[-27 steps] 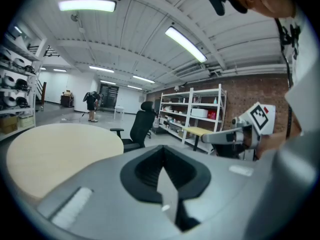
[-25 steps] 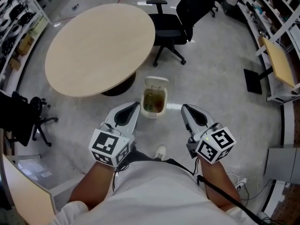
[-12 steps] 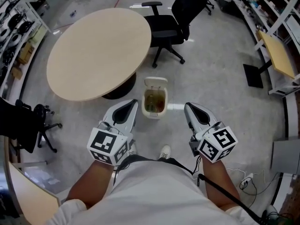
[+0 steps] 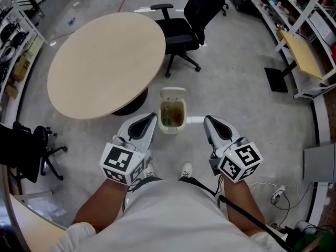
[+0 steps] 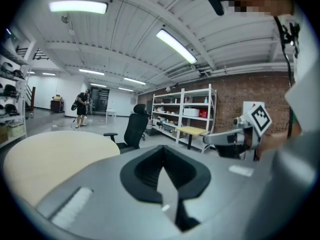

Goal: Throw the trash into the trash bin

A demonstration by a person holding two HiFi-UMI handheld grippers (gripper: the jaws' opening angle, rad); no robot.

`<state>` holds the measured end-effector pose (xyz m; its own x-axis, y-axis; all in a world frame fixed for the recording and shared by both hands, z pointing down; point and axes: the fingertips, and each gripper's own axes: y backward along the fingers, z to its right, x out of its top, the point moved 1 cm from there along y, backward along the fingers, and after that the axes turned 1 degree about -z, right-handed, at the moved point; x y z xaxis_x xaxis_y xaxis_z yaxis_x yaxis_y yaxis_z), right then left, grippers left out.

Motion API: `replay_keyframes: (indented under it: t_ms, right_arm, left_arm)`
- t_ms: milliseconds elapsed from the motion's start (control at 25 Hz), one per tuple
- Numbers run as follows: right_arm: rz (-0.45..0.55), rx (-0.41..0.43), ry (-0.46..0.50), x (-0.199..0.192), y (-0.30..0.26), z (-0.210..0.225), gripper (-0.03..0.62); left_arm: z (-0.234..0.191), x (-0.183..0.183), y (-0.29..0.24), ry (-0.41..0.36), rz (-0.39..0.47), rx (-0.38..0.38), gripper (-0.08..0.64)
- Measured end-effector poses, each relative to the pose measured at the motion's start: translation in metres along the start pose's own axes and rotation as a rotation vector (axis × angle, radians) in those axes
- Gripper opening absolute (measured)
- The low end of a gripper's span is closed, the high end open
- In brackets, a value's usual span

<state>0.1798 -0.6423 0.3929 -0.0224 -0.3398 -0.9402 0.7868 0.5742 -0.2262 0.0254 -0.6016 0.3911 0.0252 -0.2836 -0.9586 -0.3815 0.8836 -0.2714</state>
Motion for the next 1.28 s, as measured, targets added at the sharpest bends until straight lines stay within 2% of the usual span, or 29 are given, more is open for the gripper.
replay_keyframes:
  t_ms: [560,1280]
  right_arm:
    - [-0.008,-0.015,0.011,0.0,-0.001,-0.009,0.002]
    - [-0.02,-0.01,0.008,-0.003,0.002,-0.006,0.002]
  left_arm:
    - [-0.001,0.007,0.005,-0.006,0.026,-0.023,0.008]
    - [0.002,0.007,0.006,-0.008,0.034,-0.016,0.008]
